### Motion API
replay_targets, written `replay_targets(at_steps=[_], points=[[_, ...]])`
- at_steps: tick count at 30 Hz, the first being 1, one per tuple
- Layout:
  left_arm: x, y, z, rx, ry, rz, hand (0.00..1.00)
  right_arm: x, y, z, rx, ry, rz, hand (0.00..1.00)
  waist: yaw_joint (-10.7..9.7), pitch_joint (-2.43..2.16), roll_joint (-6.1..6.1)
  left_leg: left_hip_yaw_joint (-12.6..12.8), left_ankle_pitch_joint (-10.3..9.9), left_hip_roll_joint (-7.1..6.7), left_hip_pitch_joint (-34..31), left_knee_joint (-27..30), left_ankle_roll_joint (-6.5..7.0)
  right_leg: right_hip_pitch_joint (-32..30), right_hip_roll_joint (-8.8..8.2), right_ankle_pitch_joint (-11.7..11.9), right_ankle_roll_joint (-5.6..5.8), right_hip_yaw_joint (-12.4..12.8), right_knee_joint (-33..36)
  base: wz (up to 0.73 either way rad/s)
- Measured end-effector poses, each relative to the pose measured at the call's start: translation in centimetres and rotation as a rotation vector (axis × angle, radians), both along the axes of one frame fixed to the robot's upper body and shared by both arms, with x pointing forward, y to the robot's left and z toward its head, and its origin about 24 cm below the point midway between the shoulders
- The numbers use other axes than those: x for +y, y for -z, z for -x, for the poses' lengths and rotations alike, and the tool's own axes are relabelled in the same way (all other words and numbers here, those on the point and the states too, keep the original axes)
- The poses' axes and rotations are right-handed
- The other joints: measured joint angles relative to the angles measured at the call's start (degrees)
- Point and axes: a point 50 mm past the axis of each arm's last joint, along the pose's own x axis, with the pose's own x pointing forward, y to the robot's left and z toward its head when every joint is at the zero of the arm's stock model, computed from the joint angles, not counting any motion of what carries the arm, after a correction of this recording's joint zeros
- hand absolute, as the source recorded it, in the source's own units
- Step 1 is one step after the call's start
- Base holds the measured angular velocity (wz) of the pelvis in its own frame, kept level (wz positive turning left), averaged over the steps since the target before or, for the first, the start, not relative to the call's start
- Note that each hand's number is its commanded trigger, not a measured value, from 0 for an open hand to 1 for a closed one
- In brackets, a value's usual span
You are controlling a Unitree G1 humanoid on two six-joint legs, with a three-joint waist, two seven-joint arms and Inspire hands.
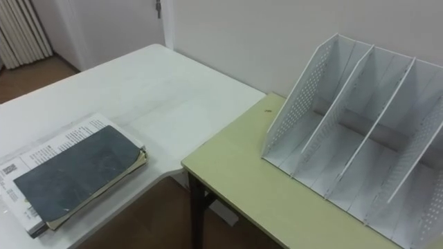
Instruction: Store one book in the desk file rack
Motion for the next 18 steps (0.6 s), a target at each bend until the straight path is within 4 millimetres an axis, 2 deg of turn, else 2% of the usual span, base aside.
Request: replay_targets(at_steps=[4,7,9,10,11,12,16,18], points=[[-0.9,-0.2,-1.4,-0.034,0.173,-0.042,0.00,0.1,0.0,-0.3,-0.020,-0.026,0.009,0.00,-0.43,0.03,-0.29,-0.06,0.04,-0.01,0.03,0.15,0.06,0.22,-0.06,0.00,0.01,-0.23,0.10,0.02],[-1.9,-0.7,-2.8,-0.074,0.371,-0.102,0.00,0.2,-0.1,-0.8,-0.033,-0.041,0.009,0.00,-1.54,0.09,-0.48,0.18,0.05,-0.03,-0.13,0.34,0.06,0.10,-0.09,0.00,0.01,-0.14,0.12,0.01],[-3.1,-1.8,-4.9,-0.164,0.529,-0.154,0.00,0.3,-0.1,-1.1,-0.041,-0.046,0.009,0.00,-1.89,0.88,-0.78,0.18,0.05,-0.19,-0.16,0.41,0.07,0.11,-0.08,0.00,0.01,0.03,0.08,0.00],[-3.4,-2.1,-5.3,-0.185,0.564,-0.167,0.00,0.3,-0.1,-1.1,-0.042,-0.047,0.009,0.00,-2.08,0.93,-0.72,0.17,0.05,-0.21,-0.23,0.42,0.07,0.10,-0.09,0.00,0.02,0.01,0.02,0.00],[-4.0,-2.6,-6.1,-0.225,0.625,-0.187,0.00,0.3,-0.2,-1.3,-0.044,-0.049,0.009,0.00,-2.37,0.87,-0.86,0.15,0.06,-0.20,-0.31,0.44,0.08,0.03,-0.11,-0.01,0.03,0.00,-0.03,0.00],[-4.6,-3.0,-6.8,-0.253,0.687,-0.209,0.00,0.3,-0.2,-1.4,-0.046,-0.053,0.009,0.00,-2.79,0.60,-0.63,0.19,0.06,-0.19,-0.34,0.44,0.09,-0.08,-0.13,-0.01,0.04,0.05,0.00,0.00],[-6.2,-4.0,-8.0,-0.322,0.836,-0.267,0.00,0.4,-0.2,-1.7,-0.053,-0.059,0.007,0.00,-3.91,0.48,-0.32,-0.61,0.07,-0.17,-0.64,0.54,0.10,-0.32,-0.14,0.01,0.03,-0.03,0.07,0.01],[-7.2,-4.8,-8.7,-0.376,0.915,-0.291,0.00,0.5,-0.3,-2.0,-0.061,-0.067,0.003,0.00,-4.84,0.57,-0.27,-1.24,0.07,-0.21,-0.77,0.59,0.09,-0.32,-0.19,0.01,0.03,-0.30,0.09,0.05]])
